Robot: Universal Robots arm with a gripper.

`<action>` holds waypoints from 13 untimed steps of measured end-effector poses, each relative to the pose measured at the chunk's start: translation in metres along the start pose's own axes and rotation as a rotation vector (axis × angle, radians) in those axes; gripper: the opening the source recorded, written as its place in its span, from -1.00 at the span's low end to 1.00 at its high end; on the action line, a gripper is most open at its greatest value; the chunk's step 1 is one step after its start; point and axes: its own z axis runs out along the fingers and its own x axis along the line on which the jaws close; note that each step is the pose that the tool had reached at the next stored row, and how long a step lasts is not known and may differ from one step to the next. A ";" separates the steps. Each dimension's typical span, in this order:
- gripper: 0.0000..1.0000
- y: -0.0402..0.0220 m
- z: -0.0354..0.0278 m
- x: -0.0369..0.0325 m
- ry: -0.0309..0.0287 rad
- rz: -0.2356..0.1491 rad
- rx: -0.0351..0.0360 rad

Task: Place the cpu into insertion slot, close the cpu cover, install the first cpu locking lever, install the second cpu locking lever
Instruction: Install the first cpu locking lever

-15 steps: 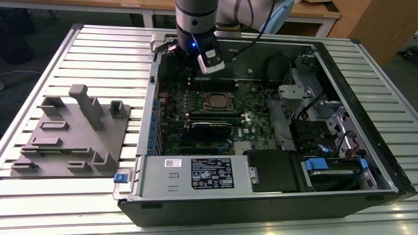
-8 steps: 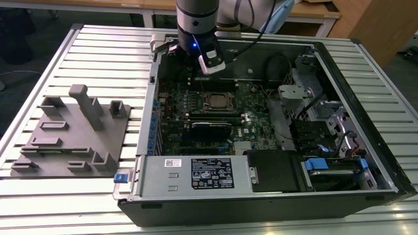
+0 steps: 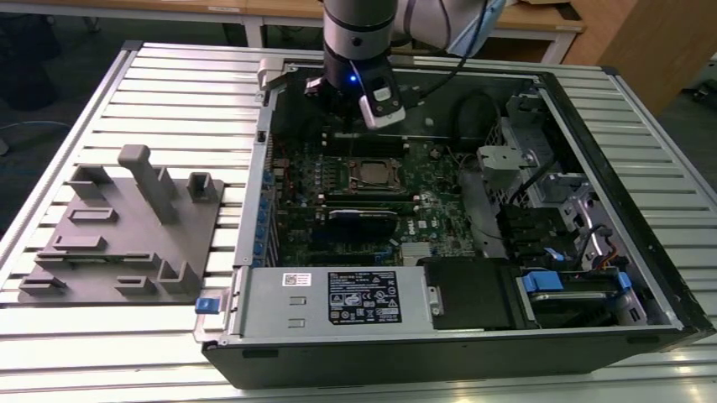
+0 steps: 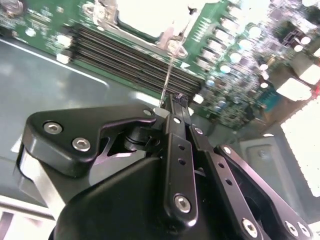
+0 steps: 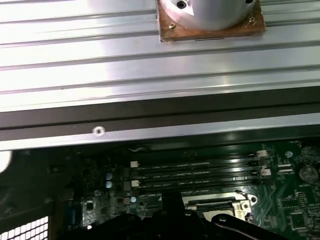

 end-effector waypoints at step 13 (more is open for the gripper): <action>-0.80 0.0012 0.0017 -0.0157 -0.0008 0.000 0.0104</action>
